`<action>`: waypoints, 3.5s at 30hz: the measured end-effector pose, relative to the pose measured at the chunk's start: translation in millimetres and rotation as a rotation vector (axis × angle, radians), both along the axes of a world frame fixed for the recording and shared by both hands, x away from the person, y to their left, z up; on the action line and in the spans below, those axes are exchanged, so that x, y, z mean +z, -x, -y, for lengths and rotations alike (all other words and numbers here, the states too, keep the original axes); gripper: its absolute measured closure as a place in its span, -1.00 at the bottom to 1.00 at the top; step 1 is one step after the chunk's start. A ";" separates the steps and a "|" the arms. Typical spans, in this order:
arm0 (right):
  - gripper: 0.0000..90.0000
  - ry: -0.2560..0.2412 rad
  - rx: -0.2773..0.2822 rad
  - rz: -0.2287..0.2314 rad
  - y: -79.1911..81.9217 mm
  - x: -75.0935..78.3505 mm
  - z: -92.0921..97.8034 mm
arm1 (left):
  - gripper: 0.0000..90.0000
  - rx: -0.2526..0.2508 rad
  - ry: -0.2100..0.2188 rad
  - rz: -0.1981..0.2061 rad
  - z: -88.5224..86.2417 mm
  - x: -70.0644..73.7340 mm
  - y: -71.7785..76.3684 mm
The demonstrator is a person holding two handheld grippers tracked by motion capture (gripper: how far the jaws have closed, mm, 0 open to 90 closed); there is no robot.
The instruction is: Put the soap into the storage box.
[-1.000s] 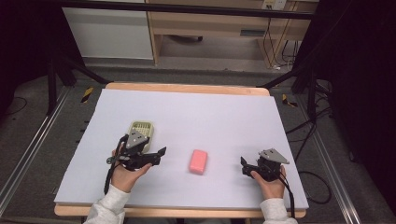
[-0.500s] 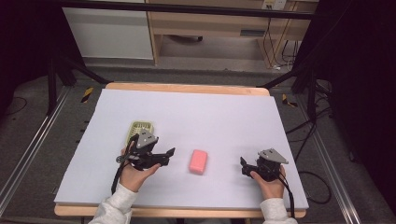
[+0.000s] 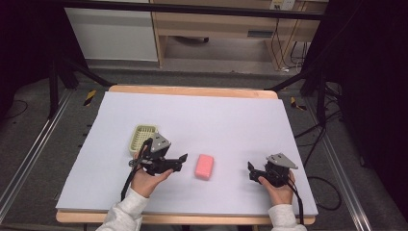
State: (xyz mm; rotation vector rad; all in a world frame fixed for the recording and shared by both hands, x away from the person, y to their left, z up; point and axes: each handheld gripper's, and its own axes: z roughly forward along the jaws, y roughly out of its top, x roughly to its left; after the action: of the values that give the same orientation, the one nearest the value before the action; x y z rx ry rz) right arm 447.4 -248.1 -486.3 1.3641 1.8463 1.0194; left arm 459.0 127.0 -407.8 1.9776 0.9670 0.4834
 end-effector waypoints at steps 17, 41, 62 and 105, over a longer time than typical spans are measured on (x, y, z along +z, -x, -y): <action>-0.84 0.005 0.000 0.000 0.2 0.0 -0.4 | -0.44 -0.033 -0.029 -0.034 24.1 -8.5 -2.0; -0.84 0.006 0.005 -0.002 -0.4 -0.3 -0.7 | -0.45 -0.056 -0.051 -0.075 54.8 -20.9 -5.2; -0.84 0.012 0.008 -0.006 -0.3 -0.3 -1.3 | -0.47 -0.068 -0.069 -0.124 79.0 -36.4 -11.2; -0.84 0.019 0.015 -0.012 -0.9 -0.4 -2.2 | -0.36 -0.071 -0.104 -0.232 91.3 -56.6 -19.0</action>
State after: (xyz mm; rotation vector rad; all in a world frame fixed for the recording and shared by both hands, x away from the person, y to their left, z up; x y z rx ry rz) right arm 448.3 -246.0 -486.7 1.3497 1.8727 1.0003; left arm 478.0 35.7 -464.4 2.1894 1.0267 0.2737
